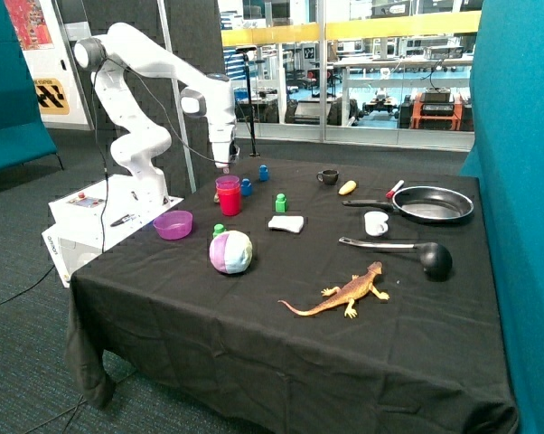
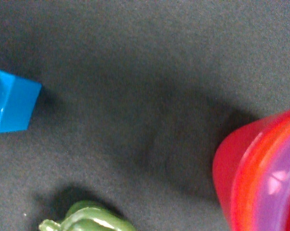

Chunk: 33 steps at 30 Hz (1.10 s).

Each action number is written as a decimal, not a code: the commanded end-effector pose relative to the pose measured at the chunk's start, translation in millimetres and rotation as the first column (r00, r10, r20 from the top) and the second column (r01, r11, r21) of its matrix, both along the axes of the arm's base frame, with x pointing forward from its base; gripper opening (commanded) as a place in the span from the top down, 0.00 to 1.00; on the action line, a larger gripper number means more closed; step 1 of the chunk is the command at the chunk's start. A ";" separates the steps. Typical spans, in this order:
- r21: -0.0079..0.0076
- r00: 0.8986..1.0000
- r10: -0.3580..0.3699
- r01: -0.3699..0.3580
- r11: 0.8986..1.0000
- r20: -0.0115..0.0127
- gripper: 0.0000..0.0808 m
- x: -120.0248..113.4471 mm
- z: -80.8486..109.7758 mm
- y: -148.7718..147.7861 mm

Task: Stack the cups

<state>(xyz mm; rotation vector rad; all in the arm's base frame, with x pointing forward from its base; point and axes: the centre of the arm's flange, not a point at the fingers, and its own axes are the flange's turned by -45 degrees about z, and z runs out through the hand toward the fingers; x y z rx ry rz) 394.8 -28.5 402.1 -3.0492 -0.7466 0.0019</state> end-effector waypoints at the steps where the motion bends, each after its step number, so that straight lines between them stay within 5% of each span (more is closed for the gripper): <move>1: -0.002 1.000 0.005 -0.005 1.000 0.002 0.00 0.1 -0.7 -0.9; 10: -0.002 1.000 0.011 -0.011 1.000 0.002 0.00 2.2 4.4 3.0; 20: -0.002 1.000 0.009 -0.009 1.000 0.002 0.25 5.7 15.9 5.8; 33: -0.002 1.000 0.029 -0.029 1.000 0.002 0.37 0.7 40.5 14.6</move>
